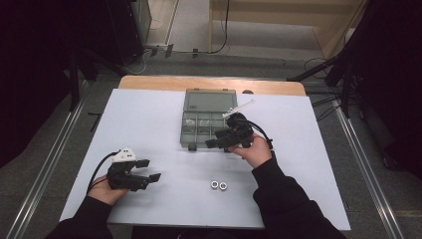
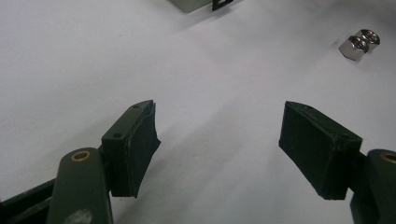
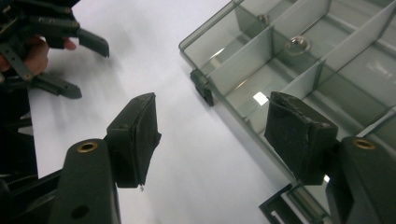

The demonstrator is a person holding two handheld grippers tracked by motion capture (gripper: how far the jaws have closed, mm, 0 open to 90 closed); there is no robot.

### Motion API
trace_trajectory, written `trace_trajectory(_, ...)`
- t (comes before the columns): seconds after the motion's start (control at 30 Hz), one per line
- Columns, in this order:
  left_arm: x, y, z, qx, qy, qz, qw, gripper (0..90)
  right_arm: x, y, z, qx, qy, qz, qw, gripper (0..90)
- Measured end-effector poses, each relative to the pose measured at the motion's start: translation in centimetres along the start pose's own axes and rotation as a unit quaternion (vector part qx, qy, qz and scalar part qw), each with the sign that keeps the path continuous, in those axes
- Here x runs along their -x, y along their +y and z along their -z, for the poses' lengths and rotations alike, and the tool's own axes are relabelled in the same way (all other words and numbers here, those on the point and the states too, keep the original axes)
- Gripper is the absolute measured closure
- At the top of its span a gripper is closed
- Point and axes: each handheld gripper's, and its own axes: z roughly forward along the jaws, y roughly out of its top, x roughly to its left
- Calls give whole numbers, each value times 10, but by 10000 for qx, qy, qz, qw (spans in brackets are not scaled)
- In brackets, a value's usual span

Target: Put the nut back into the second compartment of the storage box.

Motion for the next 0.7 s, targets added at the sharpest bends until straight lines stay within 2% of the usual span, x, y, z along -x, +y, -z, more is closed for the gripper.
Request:
trace_trajectory(0.3,0,1,0,-26,-2,-6,10000,272,-6,-12,-2,-80,110,28,9999,349)
trace_trajectory(0.7,1,1,0,-8,16,-18,10000,272,-11,-30,-2,-186,145,11,9997,340)
